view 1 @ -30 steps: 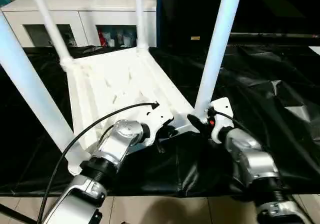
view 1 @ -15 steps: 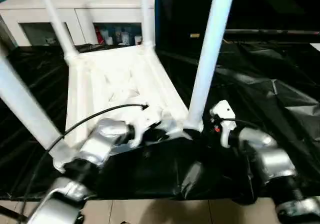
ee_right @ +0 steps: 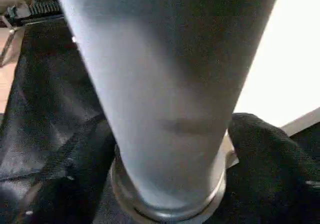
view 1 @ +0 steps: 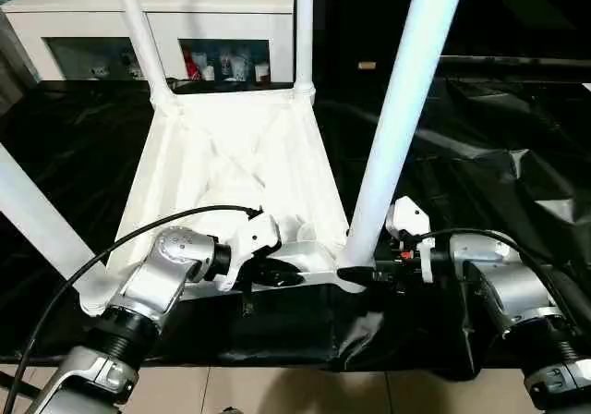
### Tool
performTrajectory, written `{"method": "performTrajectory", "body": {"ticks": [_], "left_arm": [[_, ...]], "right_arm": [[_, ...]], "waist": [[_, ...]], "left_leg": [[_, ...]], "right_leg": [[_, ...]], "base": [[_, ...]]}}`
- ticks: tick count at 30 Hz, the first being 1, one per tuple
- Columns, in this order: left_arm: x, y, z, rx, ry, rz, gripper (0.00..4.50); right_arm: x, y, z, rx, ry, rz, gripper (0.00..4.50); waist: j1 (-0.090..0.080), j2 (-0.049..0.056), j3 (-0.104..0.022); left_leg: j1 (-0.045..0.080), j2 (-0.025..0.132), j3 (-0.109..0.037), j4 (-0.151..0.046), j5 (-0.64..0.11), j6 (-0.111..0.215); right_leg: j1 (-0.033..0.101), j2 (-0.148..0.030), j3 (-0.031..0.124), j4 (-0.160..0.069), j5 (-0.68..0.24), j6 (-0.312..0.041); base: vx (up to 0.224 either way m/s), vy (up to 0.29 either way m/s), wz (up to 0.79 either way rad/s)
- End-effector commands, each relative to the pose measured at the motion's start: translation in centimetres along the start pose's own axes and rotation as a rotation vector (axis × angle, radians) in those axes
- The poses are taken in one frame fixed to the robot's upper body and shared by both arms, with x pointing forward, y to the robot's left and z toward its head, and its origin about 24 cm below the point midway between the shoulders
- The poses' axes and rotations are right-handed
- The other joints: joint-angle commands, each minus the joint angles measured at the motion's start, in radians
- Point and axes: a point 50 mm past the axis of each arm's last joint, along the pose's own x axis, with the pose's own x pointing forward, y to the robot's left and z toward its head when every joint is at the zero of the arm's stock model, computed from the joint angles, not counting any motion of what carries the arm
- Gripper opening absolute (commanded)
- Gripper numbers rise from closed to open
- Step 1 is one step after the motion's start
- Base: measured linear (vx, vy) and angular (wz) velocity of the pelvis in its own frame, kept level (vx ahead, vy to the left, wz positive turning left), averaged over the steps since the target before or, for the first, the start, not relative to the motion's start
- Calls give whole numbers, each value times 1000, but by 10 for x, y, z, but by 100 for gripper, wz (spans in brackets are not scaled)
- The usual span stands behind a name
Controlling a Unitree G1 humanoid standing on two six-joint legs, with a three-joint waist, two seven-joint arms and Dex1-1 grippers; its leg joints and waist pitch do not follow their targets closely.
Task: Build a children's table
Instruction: Rotate leg to tighten
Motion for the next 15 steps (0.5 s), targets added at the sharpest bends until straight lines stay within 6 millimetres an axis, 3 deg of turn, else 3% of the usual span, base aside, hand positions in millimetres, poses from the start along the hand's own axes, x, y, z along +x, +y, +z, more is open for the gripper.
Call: {"method": "performTrajectory", "body": {"ticks": [1, 5, 10, 13, 15], "left_arm": [[4, -5, 9, 14, -58, -48, 0], [4, -5, 8, 14, -55, -38, 0], [4, -3, 8, 7, -57, -10, 0], [11, 8, 9, -13, -52, 109, 0], [15, 11, 12, -22, -57, 142, 0]], "right_arm": [[0, -2, 7, -11, -13, 23, 342], [0, 0, 4, -11, -1, 44, 318], [0, 1, 1, 0, 2, 41, 271], [5, -6, -4, 57, -8, -116, 268], [9, -10, -6, 87, -14, -213, 265]], "waist": [[1, -18, -58], [2, -22, -58], [2, -22, -57], [-2, -21, -55], [-8, -21, -52]], "left_leg": [[21, 45, -19, -68, -237, 47], [19, 44, -17, -66, -219, 62], [20, 44, -18, -67, -231, 55], [21, 42, -18, -69, -241, 44], [24, 40, -21, -72, -281, 20]], "right_leg": [[41, -52, 37, -71, -200, -236], [42, -52, 35, -71, -193, -238], [41, -52, 36, -73, -223, -230], [39, -51, 37, -77, -239, -225], [37, -55, 37, -86, -318, -203]], "base": [[0, 0, 0], [0, 0, 0], [0, 0, 0], [0, 0, 0], [0, 0, 0]]}}
